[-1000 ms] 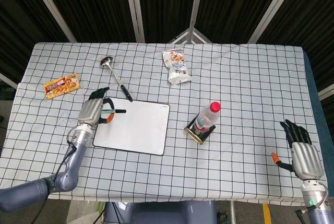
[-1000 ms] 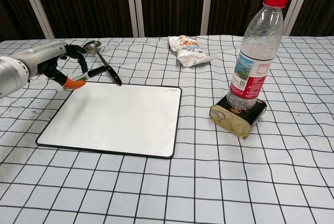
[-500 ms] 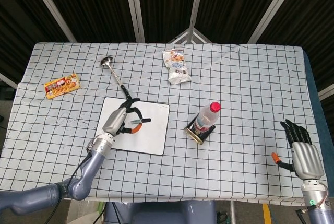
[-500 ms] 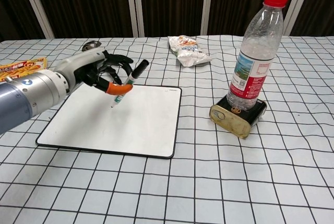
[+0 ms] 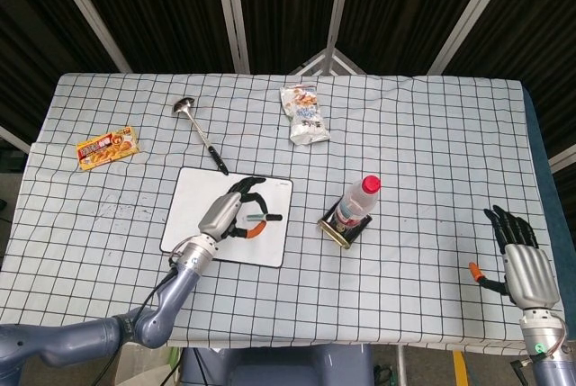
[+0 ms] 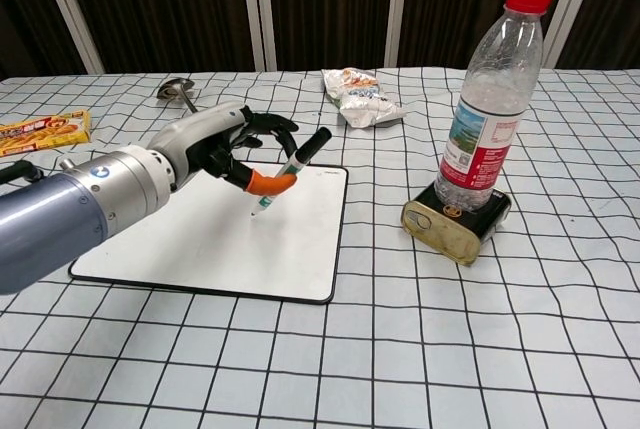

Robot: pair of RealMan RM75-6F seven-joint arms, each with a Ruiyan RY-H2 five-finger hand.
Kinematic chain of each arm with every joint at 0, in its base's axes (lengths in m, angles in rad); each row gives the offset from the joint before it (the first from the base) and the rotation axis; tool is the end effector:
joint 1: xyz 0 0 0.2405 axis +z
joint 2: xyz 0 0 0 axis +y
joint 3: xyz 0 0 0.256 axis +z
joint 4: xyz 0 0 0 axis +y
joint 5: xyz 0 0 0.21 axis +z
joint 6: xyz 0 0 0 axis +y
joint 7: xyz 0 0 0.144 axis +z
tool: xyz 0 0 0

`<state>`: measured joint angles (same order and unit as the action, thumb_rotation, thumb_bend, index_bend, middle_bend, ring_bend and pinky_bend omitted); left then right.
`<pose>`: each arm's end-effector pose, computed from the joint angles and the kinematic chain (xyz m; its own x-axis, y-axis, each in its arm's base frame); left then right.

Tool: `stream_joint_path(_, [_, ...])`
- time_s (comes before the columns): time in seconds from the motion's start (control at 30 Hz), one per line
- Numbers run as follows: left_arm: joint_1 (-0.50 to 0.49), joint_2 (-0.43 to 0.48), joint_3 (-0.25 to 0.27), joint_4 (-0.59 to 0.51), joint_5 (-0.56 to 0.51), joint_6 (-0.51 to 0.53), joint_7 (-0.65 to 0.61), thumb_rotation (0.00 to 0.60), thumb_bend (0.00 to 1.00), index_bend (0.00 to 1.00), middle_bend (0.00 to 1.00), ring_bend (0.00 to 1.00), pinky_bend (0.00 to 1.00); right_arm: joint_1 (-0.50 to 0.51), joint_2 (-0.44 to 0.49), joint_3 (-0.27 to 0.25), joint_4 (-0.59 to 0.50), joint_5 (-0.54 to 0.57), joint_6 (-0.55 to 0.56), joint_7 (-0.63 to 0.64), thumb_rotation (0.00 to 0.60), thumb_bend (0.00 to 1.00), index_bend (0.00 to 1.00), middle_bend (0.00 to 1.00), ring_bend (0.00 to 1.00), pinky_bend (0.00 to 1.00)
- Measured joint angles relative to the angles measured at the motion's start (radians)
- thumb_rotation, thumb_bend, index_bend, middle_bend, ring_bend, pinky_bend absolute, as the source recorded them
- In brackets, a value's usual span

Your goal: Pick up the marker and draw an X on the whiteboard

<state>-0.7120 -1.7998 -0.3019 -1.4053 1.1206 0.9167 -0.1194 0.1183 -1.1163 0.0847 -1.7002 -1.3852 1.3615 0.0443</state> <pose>-0.0999 0.3280 -0.0754 -0.1920 0.4571 0.8684 0.9409 -0.1657 0.2952 -0.3048 -0.1957 0.1451 0.2521 -0.0849 0.9640 -0.9640 0.0650 0.2579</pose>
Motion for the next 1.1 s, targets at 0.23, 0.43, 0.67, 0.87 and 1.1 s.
stream_joint_path(0.23, [-0.002, -0.003, 0.002, 0.001, -0.003, 0.004, -0.001, 0.600, 0.56, 0.68, 0.09, 0.00, 0.00, 0.000, 0.001, 0.000, -0.002, 0.001, -0.002, 0.001, 0.600, 0.31, 0.00, 0.00, 0.00, 0.00])
stream_joint_path(0.43, [-0.003, -0.003, 0.014, 0.002, 0.006, 0.003, 0.004, 0.600, 0.56, 0.68, 0.09, 0.00, 0.00, 0.000, 0.002, -0.001, -0.003, -0.001, -0.001, 0.000, 0.600, 0.31, 0.00, 0.00, 0.00, 0.00])
stream_joint_path(0.67, [-0.005, -0.002, 0.019, 0.008, 0.012, 0.001, -0.001, 0.600, 0.56, 0.68, 0.09, 0.00, 0.00, 0.000, 0.001, -0.001, -0.002, 0.001, -0.003, 0.000, 0.600, 0.31, 0.00, 0.00, 0.00, 0.00])
stream_joint_path(0.87, [-0.009, -0.002, 0.025, 0.018, 0.023, -0.003, -0.003, 0.600, 0.56, 0.68, 0.09, 0.00, 0.00, 0.001, 0.002, -0.001, -0.002, 0.002, -0.003, 0.001, 0.600, 0.31, 0.00, 0.00, 0.00, 0.00])
stream_joint_path(1.1, [-0.016, 0.000, 0.038, 0.051, 0.047, -0.009, 0.000, 0.600, 0.56, 0.68, 0.10, 0.00, 0.00, 0.001, 0.002, -0.001, -0.002, 0.002, -0.005, 0.002, 0.600, 0.31, 0.00, 0.00, 0.00, 0.00])
